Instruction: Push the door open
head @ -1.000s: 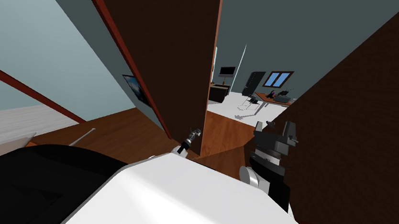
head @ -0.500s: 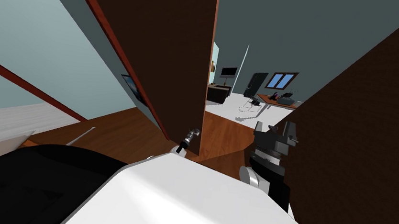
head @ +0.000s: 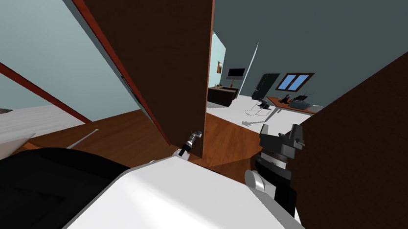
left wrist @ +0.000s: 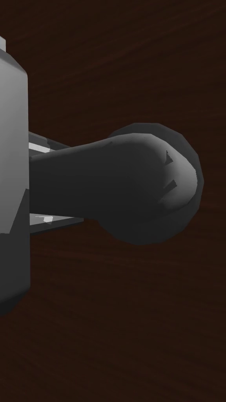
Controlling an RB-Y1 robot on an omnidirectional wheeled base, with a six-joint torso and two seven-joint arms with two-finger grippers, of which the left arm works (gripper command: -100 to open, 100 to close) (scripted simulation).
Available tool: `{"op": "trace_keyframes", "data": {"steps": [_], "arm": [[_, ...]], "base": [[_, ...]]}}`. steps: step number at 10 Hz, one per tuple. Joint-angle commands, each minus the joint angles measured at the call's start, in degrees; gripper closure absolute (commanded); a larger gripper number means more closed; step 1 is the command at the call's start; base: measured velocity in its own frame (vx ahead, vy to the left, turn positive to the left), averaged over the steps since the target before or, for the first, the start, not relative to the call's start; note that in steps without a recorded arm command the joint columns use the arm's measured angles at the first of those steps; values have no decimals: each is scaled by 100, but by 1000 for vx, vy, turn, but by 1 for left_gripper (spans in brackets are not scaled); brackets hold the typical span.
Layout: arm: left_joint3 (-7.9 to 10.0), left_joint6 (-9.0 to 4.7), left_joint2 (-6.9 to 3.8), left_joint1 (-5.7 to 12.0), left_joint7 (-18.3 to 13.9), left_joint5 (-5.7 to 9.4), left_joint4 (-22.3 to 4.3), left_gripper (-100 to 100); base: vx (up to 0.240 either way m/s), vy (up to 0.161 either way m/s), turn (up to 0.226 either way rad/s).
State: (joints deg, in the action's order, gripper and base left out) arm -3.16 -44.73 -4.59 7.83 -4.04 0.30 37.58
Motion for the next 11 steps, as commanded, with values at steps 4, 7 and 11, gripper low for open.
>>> {"op": "trace_keyframes", "data": {"steps": [4,7,11], "arm": [[379,-60,-50,75,147,187,-96,100],[488,-57,-42,73,193,242,-104,100],[698,-51,-12,68,282,348,-119,100]], "base": [[144,-113,68],[90,-65,29],[163,-100,70]]}}
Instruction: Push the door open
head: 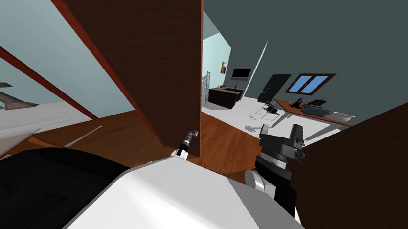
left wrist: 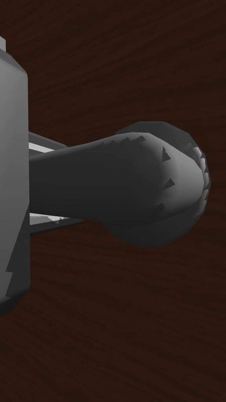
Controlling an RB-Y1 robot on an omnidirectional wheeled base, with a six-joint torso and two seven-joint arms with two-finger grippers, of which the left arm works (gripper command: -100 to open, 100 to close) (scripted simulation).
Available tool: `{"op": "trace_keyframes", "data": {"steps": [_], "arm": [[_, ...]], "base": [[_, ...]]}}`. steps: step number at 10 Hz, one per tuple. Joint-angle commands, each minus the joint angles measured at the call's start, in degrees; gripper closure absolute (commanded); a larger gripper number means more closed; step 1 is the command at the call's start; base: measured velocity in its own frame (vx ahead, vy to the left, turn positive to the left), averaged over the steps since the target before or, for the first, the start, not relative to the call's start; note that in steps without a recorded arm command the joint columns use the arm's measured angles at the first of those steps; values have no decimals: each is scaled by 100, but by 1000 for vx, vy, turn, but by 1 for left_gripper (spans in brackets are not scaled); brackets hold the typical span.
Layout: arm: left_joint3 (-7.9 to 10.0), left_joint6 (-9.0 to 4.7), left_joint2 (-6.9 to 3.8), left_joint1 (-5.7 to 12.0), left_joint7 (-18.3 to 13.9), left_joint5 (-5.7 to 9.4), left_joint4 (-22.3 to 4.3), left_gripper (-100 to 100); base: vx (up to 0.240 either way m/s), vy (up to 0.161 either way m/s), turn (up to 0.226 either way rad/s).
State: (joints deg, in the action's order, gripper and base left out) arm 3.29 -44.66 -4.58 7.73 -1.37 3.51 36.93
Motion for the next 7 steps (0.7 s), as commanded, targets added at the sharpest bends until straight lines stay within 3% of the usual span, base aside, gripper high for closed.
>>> {"op": "trace_keyframes", "data": {"steps": [1,3,4,7], "arm": [[101,-56,-3,77,34,51,-57,100],[173,-54,16,76,65,88,-62,100],[160,-19,-4,30,59,78,-24,100],[335,-36,-64,34,121,175,-40,100]], "base": [[179,-100,36],[164,-79,48],[78,-22,27],[162,-32,39]]}}
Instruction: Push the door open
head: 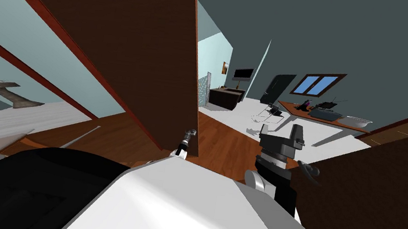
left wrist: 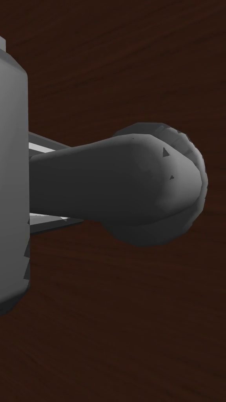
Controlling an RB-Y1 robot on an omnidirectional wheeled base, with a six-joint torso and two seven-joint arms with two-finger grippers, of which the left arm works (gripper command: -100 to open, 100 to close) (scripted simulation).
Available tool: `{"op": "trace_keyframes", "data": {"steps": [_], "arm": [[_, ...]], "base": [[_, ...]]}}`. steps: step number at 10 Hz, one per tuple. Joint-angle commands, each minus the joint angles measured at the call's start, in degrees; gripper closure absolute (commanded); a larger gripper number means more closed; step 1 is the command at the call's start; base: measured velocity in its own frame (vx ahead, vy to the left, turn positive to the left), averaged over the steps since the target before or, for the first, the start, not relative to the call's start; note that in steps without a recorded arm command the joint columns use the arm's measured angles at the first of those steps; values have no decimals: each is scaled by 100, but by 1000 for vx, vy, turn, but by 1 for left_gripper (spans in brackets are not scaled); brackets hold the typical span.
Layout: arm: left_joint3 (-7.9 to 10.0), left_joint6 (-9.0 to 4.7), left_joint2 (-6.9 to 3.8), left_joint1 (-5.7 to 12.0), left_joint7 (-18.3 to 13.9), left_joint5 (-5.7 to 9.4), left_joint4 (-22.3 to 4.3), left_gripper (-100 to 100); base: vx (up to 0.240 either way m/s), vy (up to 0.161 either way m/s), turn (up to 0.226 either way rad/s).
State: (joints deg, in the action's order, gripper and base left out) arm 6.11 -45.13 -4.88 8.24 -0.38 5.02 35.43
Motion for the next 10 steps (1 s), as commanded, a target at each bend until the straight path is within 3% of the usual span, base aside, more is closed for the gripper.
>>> {"op": "trace_keyframes", "data": {"steps": [1,6,8,10], "arm": [[98,9,-45,-19,39,49,104,100],[364,-6,-95,-28,139,197,77,100],[364,-6,-95,-28,139,197,77,100],[518,-15,-117,-33,196,282,62,100]], "base": [[189,-41,40],[189,-48,43],[90,-15,25],[153,-37,46]]}}
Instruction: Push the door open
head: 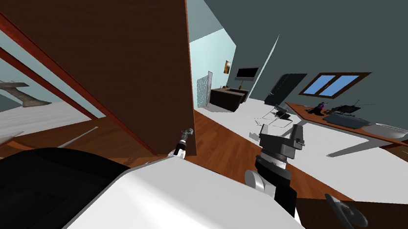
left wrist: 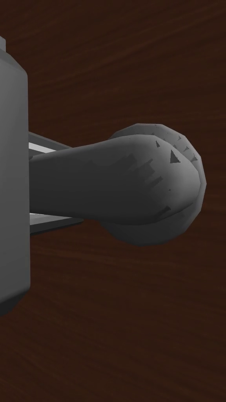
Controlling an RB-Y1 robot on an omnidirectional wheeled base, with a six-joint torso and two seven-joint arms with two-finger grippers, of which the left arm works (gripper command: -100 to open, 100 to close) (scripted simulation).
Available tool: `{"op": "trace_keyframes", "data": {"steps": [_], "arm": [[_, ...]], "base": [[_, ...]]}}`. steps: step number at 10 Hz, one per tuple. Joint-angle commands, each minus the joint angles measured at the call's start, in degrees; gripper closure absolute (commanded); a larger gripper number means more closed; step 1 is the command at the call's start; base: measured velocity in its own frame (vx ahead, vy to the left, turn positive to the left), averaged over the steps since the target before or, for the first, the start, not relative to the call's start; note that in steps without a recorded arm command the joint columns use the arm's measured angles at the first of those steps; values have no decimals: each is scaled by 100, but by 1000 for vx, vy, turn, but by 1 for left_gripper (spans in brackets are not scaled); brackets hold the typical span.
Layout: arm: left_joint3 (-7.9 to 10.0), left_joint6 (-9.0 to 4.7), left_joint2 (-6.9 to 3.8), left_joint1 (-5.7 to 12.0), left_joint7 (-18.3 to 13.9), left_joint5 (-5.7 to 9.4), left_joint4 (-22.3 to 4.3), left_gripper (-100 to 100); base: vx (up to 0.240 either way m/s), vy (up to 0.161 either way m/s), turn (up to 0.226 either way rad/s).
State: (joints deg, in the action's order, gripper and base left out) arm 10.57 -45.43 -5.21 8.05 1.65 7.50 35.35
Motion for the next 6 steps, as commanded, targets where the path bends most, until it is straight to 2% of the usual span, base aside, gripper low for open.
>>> {"op": "trace_keyframes", "data": {"steps": [1,6], "arm": [[134,12,-91,-17,17,70,63,100],[446,-6,-122,-28,133,243,32,100]], "base": [[187,-65,80],[202,-56,61]]}}
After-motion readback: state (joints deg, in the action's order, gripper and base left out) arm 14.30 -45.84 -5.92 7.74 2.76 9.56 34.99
